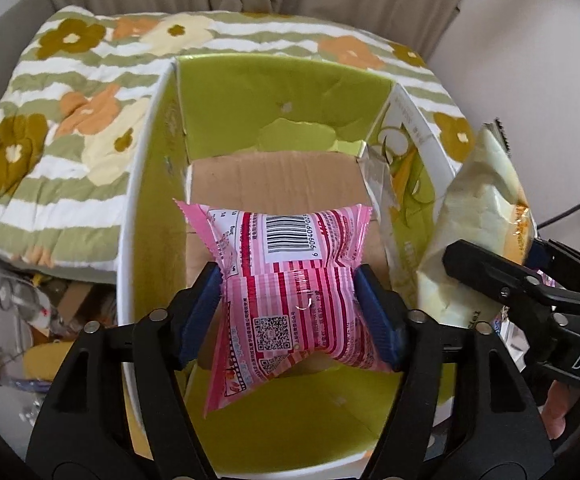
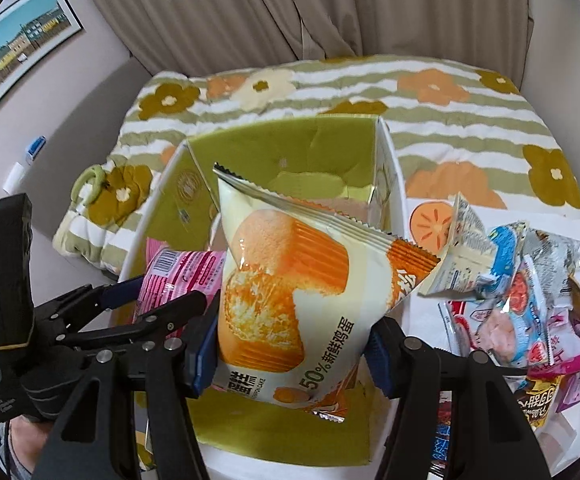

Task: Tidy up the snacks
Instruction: 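Carry both packs into the cardboard box and open both tools, then withdraw both tools from the box back toward the snack pile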

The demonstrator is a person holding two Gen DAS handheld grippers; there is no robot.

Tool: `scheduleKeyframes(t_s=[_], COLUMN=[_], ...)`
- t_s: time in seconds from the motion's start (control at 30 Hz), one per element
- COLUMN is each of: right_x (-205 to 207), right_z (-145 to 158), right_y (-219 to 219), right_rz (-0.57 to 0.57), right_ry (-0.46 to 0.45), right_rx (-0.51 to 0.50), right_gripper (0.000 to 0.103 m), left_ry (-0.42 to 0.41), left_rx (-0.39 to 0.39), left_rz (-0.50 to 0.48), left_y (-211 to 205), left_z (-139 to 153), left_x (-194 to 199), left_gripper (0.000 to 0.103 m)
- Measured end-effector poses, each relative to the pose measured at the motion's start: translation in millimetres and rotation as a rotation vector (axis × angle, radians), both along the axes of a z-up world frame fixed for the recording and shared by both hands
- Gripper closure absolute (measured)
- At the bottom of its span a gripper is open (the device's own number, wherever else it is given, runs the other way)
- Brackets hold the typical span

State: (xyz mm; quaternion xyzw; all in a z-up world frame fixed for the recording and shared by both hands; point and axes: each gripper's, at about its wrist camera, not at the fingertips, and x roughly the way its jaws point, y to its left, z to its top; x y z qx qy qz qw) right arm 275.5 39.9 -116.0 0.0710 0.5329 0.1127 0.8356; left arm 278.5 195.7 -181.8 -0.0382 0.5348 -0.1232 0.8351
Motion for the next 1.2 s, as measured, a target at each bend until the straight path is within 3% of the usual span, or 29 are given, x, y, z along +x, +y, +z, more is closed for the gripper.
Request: scheduleKeyframes(t_s=[0.07, 0.13, 0.37, 0.53, 0.8, 0.83, 0.87, 0.93, 1.2], right_x=[4.9, 8.7, 12.6, 10.3, 8.1, 7.7, 7.0, 4.8, -10.8], right_z=[-4.9, -6.7, -4.6, -12.4, -38.7, -41.0, -42.4, -44.1, -37.7], right_y=[1.3, 2.7, -1.2, 12.8, 26.3, 26.8, 26.6, 25.0, 21.8], right_rz=[0.011, 0.027, 0.083, 0.16, 0.212, 0.212, 0.209, 0.206, 0.194], right_ry=[0.015, 0.02, 0.052, 0.075, 0.134, 0.137, 0.137, 0.131, 0.09], right_rx=[-0.01, -0.018, -0.017, -0.027, -0.026, -0.024, -0.022, -0.014, -0.07], right_gripper=[0.046, 0.046, 0.046, 0.046, 0.044, 0.037, 0.019, 0.0, 0.0], left_ry=[0.002, -0.009, -0.033, -0.082, -0.081, -0.078, -0.077, -0.081, -0.098], left_rx=[0.054, 0.09, 0.103, 0.049, 0.038, 0.041, 0.044, 0.055, 0.056], left_rz=[0.005, 0.012, 0.112, 0.235, 0.25, 0.249, 0.248, 0.245, 0.248], left_y=[-2.9, -2.3, 17.3, 43.5, 46.9, 45.6, 45.2, 43.5, 45.6], left_z=[-1.6, -1.6, 14.4, 32.6, 29.3, 28.3, 27.1, 26.4, 31.5], left_x=[2.6, 3.3, 4.1, 4.1, 0.5, -1.0, -2.6, -7.9, -25.7], left_gripper=[0.014, 0.008, 0.007, 0.007, 0.007, 0.007, 0.007, 0.007, 0.007])
